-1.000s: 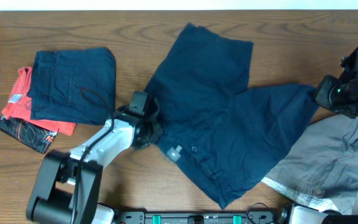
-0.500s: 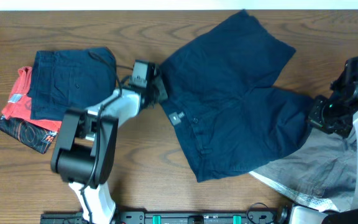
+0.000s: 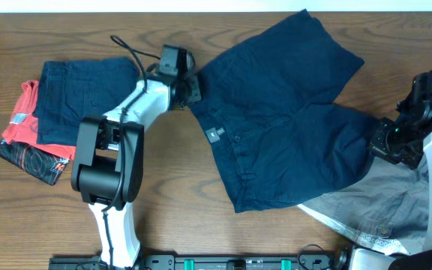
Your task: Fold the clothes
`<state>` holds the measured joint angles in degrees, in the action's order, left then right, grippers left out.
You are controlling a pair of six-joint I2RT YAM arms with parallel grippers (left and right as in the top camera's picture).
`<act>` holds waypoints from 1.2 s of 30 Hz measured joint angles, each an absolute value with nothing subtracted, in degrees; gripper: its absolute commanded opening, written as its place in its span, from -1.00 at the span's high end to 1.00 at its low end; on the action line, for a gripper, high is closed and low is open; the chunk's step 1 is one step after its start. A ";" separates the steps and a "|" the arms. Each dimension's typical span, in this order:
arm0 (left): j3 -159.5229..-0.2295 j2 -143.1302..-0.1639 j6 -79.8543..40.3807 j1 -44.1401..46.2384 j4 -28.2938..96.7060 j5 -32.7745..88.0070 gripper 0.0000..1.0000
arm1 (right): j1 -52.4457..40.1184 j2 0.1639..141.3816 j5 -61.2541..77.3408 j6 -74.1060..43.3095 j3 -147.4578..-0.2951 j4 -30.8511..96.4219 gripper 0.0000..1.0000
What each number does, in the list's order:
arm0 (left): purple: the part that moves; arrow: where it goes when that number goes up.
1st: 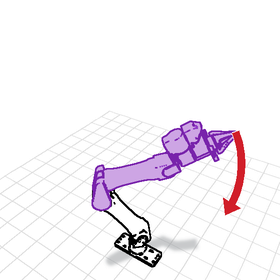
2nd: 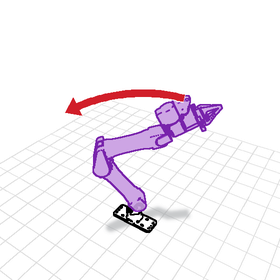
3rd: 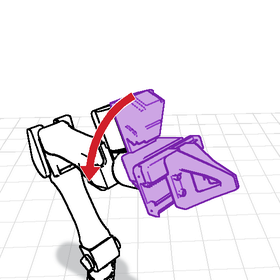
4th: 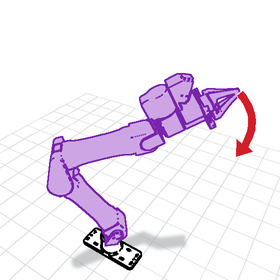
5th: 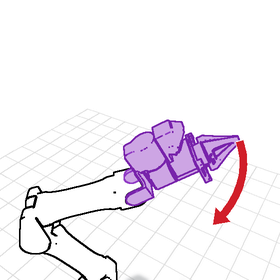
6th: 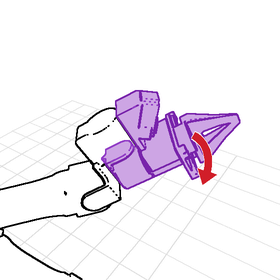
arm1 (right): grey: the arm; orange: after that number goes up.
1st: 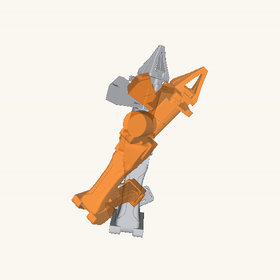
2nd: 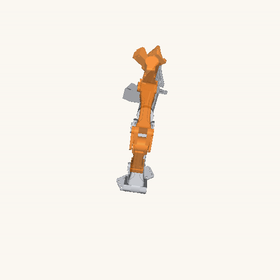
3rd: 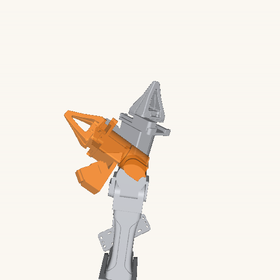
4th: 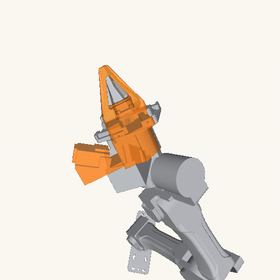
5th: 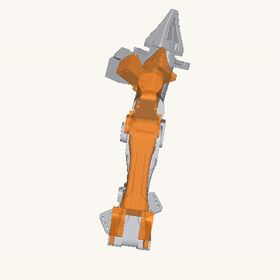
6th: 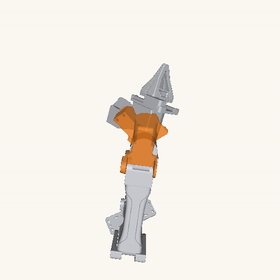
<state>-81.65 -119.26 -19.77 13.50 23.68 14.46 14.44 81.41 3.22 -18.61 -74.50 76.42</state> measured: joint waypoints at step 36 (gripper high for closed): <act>-64.07 -93.14 -78.56 55.00 44.73 13.54 -0.98 | 16.34 83.64 1.13 -16.93 -74.35 69.91 0.59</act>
<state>-64.07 -93.14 -78.56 55.00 44.73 13.54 16.34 83.64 1.13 -16.93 -74.35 69.91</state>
